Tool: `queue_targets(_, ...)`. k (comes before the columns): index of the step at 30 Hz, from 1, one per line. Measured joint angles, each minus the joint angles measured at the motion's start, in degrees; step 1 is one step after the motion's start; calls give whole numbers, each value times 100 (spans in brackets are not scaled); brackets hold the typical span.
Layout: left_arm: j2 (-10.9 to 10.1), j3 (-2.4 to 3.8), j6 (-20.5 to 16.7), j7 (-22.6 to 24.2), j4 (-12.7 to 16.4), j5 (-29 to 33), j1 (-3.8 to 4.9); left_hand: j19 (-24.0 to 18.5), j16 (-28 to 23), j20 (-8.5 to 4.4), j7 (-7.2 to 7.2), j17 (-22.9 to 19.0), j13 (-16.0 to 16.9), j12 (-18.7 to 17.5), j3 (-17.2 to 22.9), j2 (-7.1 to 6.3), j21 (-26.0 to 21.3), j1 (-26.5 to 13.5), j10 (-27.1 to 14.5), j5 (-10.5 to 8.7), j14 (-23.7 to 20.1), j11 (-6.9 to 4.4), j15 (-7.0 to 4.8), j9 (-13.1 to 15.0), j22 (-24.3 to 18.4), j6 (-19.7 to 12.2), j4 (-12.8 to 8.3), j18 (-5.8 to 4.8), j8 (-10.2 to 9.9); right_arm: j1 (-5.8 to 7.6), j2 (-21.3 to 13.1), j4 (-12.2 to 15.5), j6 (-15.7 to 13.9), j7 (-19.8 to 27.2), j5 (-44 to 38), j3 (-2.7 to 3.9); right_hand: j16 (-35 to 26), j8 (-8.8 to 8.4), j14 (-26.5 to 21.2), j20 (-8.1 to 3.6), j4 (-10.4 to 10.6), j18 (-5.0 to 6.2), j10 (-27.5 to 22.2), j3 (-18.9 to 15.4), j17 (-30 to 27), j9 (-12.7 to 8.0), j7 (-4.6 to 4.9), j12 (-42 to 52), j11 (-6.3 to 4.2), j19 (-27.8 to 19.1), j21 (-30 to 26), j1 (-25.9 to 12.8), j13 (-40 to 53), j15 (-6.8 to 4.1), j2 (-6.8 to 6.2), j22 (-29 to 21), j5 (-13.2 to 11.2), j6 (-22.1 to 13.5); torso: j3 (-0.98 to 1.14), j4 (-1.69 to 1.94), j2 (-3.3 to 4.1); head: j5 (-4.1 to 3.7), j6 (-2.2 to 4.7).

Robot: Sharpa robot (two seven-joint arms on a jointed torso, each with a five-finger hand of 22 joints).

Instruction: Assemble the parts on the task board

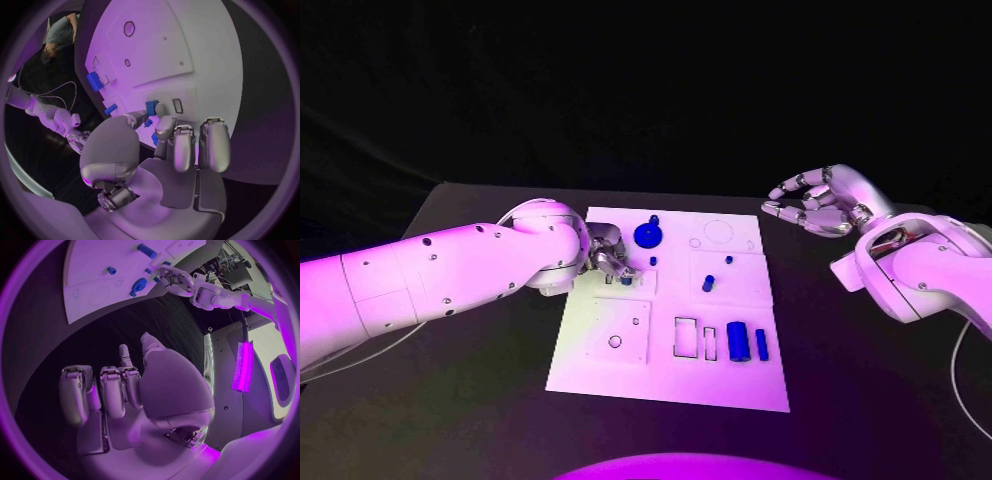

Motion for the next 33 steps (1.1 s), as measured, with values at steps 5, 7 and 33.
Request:
queue_targets(5,-1,1,6,0,2,2,0,0,0,0,-27,0,24,11,0,39,0,39,0,23,0,0,0,0,7,27,0,0,0,-1,-2,1,0,-3,0,0,0,0,0,0,0,0,0,0,0,0,0,0,0,0,0,0,0,0,0,0,0,0,0,0,-1,-1,-8)
queue_targets(7,-1,1,8,0,3,2,0,12,0,-12,-27,0,28,26,0,69,0,69,14,23,0,-14,0,0,15,27,0,0,0,-1,-2,1,0,-3,0,0,0,0,0,0,0,0,0,0,-1,0,0,0,0,0,0,0,0,0,0,0,0,0,0,2,-1,-1,-9)
queue_targets(33,24,7,33,4,-5,21,4,20,21,-20,-34,0,38,27,456,348,0,444,41,58,0,-41,-41,4,41,57,-121,-1,40,-2,-4,4,0,-10,0,-1,0,0,0,0,0,0,0,0,-2,5,0,0,0,0,0,-22,-2,0,-23,3,0,0,-3,3,-3,-2,-10)
